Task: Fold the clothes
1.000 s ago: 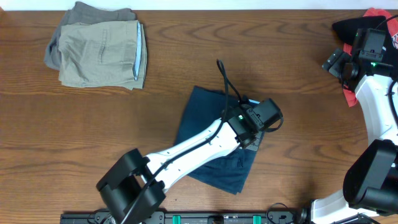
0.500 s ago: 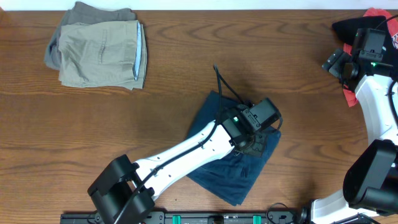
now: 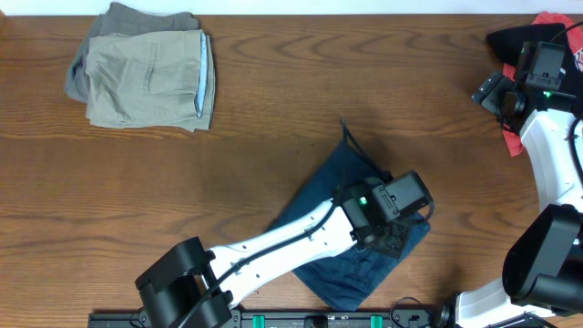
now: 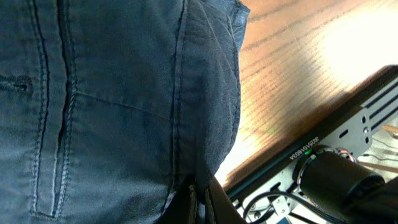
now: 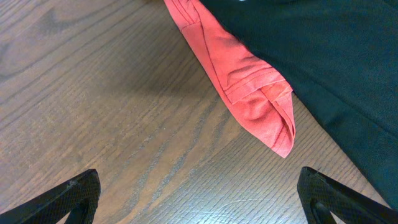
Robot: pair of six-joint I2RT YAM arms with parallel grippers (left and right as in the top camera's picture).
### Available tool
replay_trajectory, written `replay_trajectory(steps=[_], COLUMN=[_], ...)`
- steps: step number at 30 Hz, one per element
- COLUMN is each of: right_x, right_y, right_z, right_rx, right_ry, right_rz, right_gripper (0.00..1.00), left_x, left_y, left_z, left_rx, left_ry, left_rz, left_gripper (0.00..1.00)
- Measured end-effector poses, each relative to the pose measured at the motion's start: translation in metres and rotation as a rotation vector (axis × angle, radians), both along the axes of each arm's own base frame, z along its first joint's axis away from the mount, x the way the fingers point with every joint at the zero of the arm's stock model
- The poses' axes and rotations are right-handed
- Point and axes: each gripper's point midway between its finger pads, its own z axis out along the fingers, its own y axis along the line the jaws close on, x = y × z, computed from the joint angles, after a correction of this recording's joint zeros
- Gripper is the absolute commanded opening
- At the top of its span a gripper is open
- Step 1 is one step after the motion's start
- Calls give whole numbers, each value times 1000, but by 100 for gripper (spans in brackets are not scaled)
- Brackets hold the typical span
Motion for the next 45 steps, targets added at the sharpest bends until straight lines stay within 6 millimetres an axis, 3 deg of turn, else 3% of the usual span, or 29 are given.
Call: replay_trajectory(steps=[6, 12, 21, 28, 31, 34, 39, 45], right_x=[0, 0, 0, 0, 0, 0, 0, 0], right_y=[0, 0, 0, 0, 0, 0, 0, 0], right_z=[0, 0, 0, 0, 0, 0, 0, 0], right_rx=[0, 0, 0, 0, 0, 0, 0, 0], right_ry=[0, 0, 0, 0, 0, 0, 0, 0], right_rz=[0, 0, 0, 0, 0, 0, 0, 0], right_gripper=[99, 99, 99, 99, 99, 99, 99, 99], left_x=[-3, -11, -11, 14, 34, 47, 42, 21], left_y=[0, -2, -3, 20, 35, 44, 46, 30], left_z=[0, 0, -5, -9, -11, -15, -38, -78], left_rx=[2, 3, 9, 53, 78, 91, 123, 131], left_ry=[4, 16, 27, 44, 42, 36, 60, 166], left_rz=[-7, -16, -18, 42, 99, 135, 129, 86], left_gripper=[7, 25, 25, 25, 14, 11, 9, 6])
